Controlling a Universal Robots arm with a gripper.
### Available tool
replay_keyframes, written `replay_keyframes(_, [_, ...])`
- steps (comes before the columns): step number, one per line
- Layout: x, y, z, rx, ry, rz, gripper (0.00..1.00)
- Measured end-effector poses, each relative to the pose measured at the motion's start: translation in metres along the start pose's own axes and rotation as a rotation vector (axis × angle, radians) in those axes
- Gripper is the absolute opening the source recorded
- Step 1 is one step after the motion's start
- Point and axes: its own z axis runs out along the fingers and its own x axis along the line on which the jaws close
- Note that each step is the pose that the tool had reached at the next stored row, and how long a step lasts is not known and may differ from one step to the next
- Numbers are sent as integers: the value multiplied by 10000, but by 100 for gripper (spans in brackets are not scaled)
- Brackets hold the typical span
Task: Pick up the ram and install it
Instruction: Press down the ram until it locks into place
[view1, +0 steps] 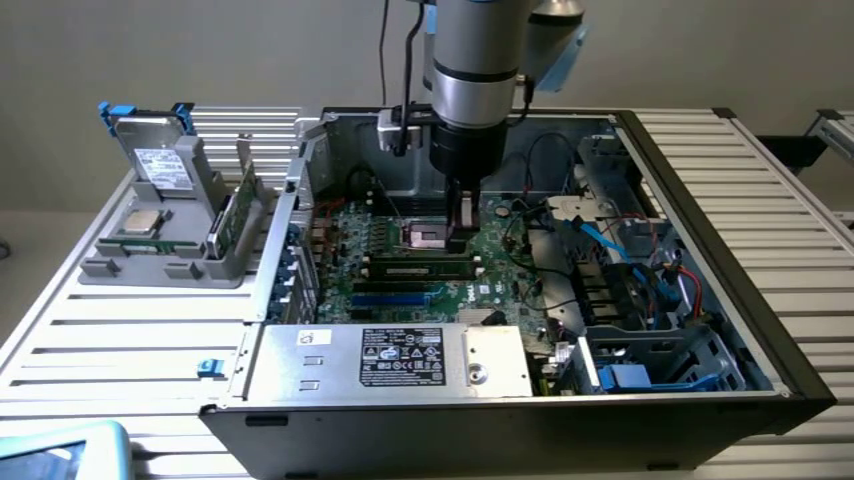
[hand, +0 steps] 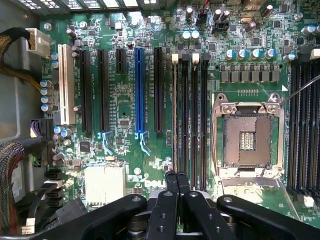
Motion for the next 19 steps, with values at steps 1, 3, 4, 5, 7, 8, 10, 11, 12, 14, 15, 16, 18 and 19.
replay_keyframes(1, [-1,0,18,0,1,7,11])
replay_keyframes(3, [-4,0,54,0,3,25,11])
replay_keyframes(4, [-5,-1,72,-1,4,32,11])
replay_keyframes(5, [-6,-1,91,-1,4,39,11])
replay_keyframes(7, [-9,-2,125,2,4,50,11])
replay_keyframes(8, [-10,-8,139,4,4,53,11])
replay_keyframes(10, [-17,-31,160,5,4,55,11])
replay_keyframes(11, [-21,-36,164,4,6,55,11])
replay_keyframes(12, [-25,-36,167,5,6,56,11])
replay_keyframes(14, [-40,-34,172,9,4,55,11])
replay_keyframes(15, [-42,-31,174,12,3,56,11])
replay_keyframes(16, [-42,-29,176,17,5,55,11])
replay_keyframes(18, [-43,-25,181,27,4,56,11])
replay_keyframes(19, [-43,-24,184,29,4,54,11])
